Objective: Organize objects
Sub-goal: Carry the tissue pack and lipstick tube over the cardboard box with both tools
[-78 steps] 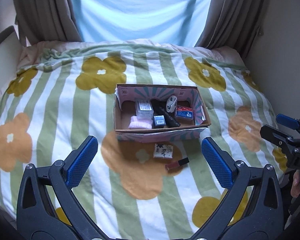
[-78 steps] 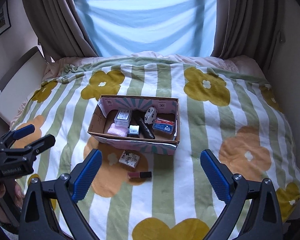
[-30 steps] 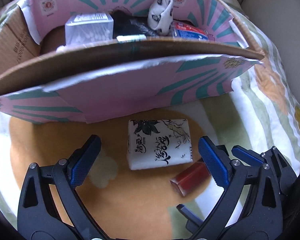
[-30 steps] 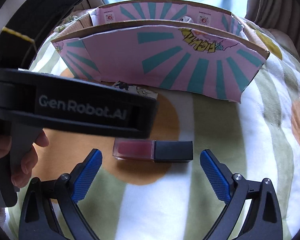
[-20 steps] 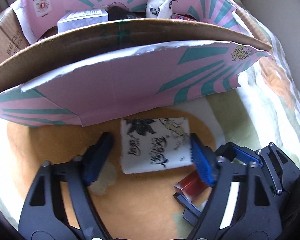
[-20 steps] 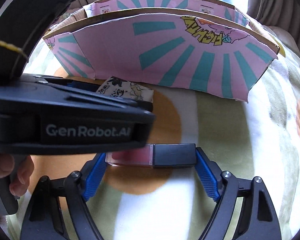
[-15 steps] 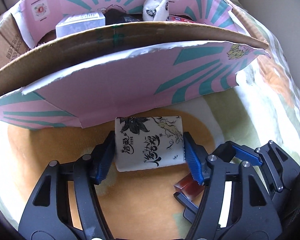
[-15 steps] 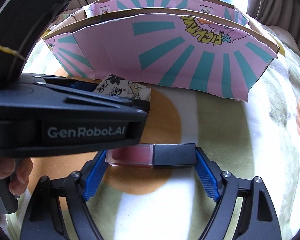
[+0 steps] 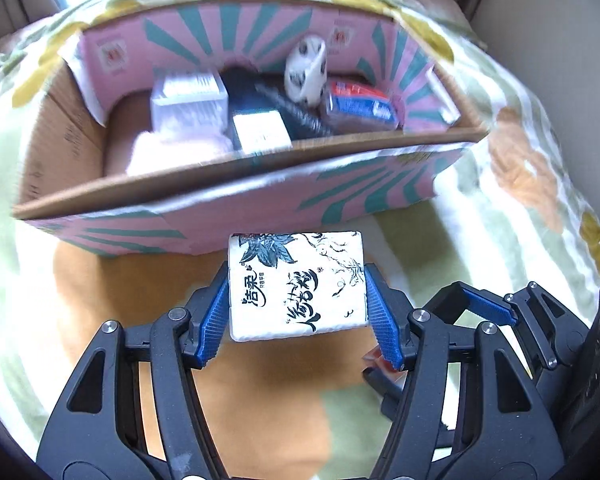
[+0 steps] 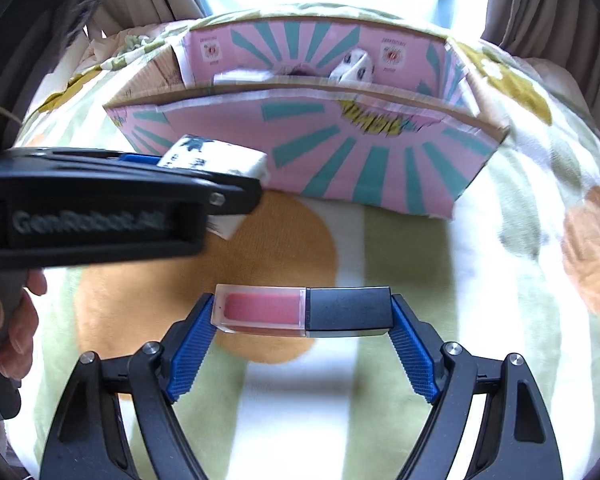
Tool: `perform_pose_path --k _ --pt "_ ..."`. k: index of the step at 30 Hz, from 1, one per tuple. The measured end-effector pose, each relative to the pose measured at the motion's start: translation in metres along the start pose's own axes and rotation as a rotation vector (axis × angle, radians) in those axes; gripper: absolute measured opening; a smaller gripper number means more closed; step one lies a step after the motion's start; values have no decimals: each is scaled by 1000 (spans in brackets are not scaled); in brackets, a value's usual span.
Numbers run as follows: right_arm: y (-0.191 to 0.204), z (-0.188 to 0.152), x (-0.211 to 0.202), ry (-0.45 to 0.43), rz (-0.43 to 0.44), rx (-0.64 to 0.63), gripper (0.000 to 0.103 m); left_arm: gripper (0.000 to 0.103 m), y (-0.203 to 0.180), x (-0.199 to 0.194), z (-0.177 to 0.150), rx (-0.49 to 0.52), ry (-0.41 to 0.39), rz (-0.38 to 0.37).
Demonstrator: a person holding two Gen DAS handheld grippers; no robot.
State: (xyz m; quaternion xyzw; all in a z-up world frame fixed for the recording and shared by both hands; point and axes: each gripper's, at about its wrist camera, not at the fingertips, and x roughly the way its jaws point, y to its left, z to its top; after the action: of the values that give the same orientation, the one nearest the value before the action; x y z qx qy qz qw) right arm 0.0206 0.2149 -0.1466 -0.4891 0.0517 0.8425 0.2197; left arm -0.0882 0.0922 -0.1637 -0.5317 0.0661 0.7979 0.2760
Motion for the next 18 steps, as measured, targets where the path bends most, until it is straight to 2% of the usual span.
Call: perform_pose_path --k 3,5,9,18 --pt "-5 11 -20 -10 -3 24 80 59 2 -29 3 -18 -26 1" --pt "8 33 -33 -17 -10 39 80 59 1 -51 7 -35 -42 0" --pt "13 49 -75 -41 -20 51 80 59 -6 -97 11 -65 -80 5" --pt "18 88 -166 -100 -28 62 80 59 -8 -220 7 -113 -155 53"
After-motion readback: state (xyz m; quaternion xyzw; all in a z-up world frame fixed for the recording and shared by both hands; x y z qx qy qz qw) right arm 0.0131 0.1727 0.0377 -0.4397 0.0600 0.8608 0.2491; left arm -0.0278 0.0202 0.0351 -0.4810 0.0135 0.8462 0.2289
